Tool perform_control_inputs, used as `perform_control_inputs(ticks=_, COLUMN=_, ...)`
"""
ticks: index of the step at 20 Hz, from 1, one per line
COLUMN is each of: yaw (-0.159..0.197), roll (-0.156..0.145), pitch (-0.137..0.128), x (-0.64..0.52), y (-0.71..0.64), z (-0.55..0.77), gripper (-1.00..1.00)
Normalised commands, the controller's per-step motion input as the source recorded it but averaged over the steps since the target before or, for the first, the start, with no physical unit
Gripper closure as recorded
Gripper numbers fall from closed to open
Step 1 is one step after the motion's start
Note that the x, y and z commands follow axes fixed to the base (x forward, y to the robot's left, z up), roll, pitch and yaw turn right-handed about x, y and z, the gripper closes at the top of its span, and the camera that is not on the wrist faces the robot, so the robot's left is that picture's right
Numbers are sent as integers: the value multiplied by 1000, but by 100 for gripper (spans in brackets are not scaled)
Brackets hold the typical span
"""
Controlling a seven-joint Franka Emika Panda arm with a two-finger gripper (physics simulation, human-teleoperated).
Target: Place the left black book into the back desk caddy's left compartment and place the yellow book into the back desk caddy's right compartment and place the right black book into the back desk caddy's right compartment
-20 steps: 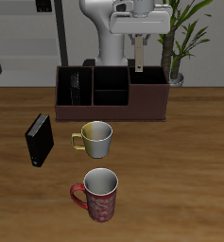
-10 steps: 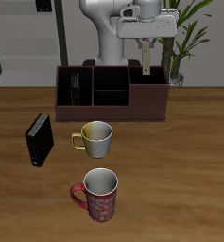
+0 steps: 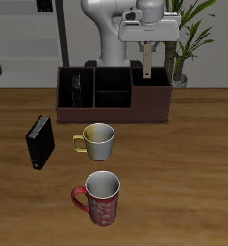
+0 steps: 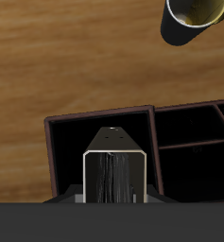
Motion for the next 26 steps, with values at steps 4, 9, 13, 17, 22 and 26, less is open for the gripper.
perform_control_inputs(ticks=4, yaw=2, roll=-23, pitch=33, x=63, y=-122, z=-167, gripper=100)
perform_control_inputs(ticks=9, yaw=8, roll=3, pitch=34, x=94, y=-66, z=-231, gripper=100)
perform_control_inputs(ticks=13, yaw=0, roll=-13, pitch=60, x=147, y=-96, z=-372, gripper=100)
perform_control_inputs(ticks=17, yaw=2, roll=-8, pitch=27, x=61, y=-40, z=-227, gripper=100)
perform_control_inputs(ticks=22, yaw=3, roll=-10, pitch=20, x=36, y=-11, z=-224, gripper=100)
perform_control_inputs(ticks=26, yaw=19, roll=14, pitch=39, x=1, y=47, z=-283, gripper=100)
